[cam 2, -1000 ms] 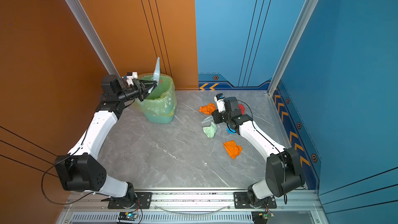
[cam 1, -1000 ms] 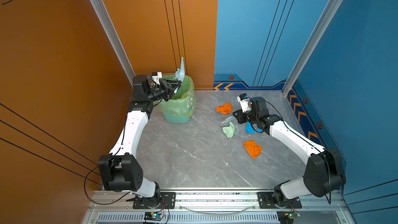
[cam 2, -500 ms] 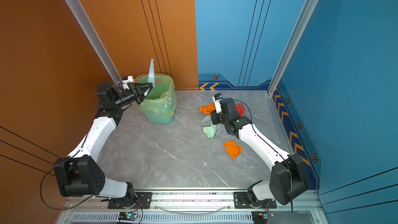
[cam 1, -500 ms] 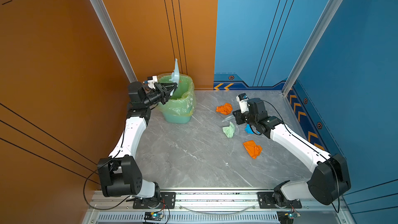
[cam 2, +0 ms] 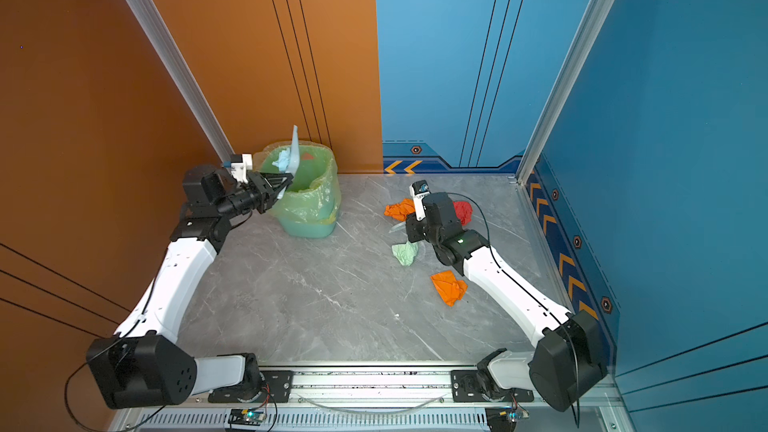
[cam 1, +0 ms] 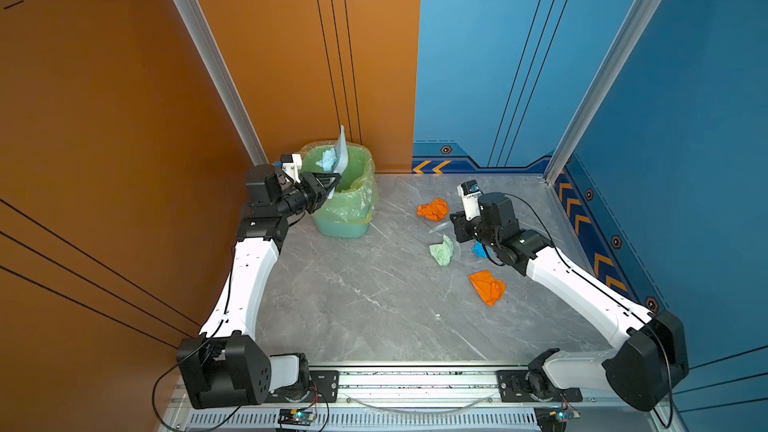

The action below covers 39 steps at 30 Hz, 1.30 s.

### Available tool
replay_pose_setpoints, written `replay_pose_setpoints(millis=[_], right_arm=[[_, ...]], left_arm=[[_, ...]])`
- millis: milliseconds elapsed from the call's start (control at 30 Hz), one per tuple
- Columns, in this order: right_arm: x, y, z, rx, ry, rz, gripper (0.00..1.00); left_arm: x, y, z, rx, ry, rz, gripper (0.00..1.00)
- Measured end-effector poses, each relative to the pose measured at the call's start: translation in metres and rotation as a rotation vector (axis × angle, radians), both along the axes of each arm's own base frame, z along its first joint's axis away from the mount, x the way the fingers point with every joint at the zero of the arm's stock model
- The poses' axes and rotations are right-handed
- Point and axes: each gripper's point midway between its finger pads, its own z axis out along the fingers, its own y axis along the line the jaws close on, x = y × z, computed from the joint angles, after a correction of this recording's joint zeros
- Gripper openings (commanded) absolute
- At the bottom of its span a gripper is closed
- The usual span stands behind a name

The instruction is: Sweep away the paper scraps from the table

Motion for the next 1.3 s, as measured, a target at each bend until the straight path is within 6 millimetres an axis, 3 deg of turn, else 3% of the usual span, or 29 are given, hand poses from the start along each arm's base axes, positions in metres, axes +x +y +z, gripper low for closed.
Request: replay_pose_setpoints(millis=[100,267,767,1067,1300], right_arm=[[-0.005,-0.003,-0.005,-0.004,0.007,-0.001,0.0],[-0.011,-0.013,-0.029,-0.027,0.051,-0.016,0.0],[-0.01,-0.019,-0.035,-0.034,0.062,-0.024,0.0],[-0.01,-0.019,-0.036,-0.025,0.068,-0.012,0.0],[-0.015,-0.022,-0.035,-0.019,0.065,-0.015,0.0]], left_arm=[[0.009,-0.002,-0.015,-0.04,0.043,-0.01,0.0],[0.03,-0.005,-0.021,-0.141,0.072,-0.032,0.0],[0.041,-0.024,0.039,-0.432,-0.035,-0.114,0.0],[0.035,-0.033,0.048,-0.541,-0.044,-0.137,0.0],[0.032,-0.038,0.043,-0.477,-0.049,-0.129,0.0]])
